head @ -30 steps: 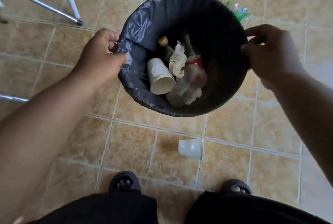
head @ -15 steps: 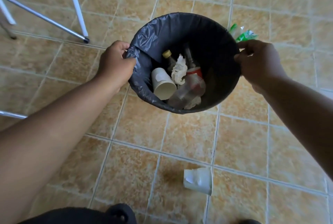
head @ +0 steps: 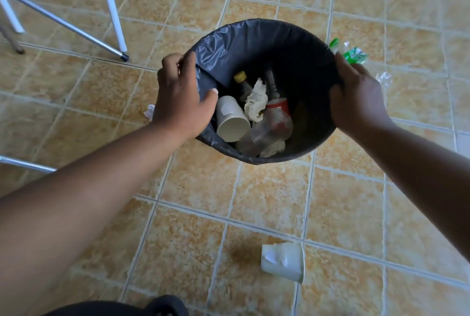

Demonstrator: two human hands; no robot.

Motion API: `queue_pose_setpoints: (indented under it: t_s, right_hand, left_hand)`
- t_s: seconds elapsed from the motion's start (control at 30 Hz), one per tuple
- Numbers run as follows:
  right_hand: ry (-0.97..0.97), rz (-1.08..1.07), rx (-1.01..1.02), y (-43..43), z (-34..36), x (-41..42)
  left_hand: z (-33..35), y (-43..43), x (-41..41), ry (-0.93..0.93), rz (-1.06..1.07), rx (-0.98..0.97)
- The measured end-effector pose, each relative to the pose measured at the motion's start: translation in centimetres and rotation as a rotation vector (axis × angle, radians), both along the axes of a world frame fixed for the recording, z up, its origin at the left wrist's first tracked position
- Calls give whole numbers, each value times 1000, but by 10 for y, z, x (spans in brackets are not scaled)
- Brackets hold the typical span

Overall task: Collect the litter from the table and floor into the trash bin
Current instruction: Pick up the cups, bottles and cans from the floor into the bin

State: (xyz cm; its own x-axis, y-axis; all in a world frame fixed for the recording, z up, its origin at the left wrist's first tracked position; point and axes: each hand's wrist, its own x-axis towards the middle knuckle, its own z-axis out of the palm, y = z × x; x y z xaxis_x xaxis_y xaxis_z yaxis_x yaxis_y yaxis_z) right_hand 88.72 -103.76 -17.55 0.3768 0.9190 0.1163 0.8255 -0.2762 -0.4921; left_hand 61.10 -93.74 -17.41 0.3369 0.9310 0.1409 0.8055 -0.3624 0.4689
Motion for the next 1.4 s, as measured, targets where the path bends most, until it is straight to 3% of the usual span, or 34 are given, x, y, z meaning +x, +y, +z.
queue_pose_setpoints:
  t_s: [0.13, 0.33, 0.7, 1.0, 1.13, 1.27, 1.4]
  right_hand:
    - [3, 12, 33, 0, -4, 3]
    - [15, 12, 21, -1, -7, 4]
    - [34, 59, -4, -2, -6, 10]
    - [8, 94, -13, -1, -3, 14]
    - [-124, 150, -40, -13, 10, 13]
    - [-273, 326, 222, -31, 34, -10]
    - [-210, 769, 436, -62, 44, -60]
  left_hand:
    - [3, 2, 0, 117, -63, 155]
    - [0, 11, -3, 260, -141, -76]
    - [5, 11, 1, 553, -168, -7]
    - [8, 12, 2, 578, -171, 2]
    - [5, 12, 2, 565, -172, 0]
    - [5, 12, 2, 543, -167, 2]
    - [4, 12, 3, 527, -163, 10]
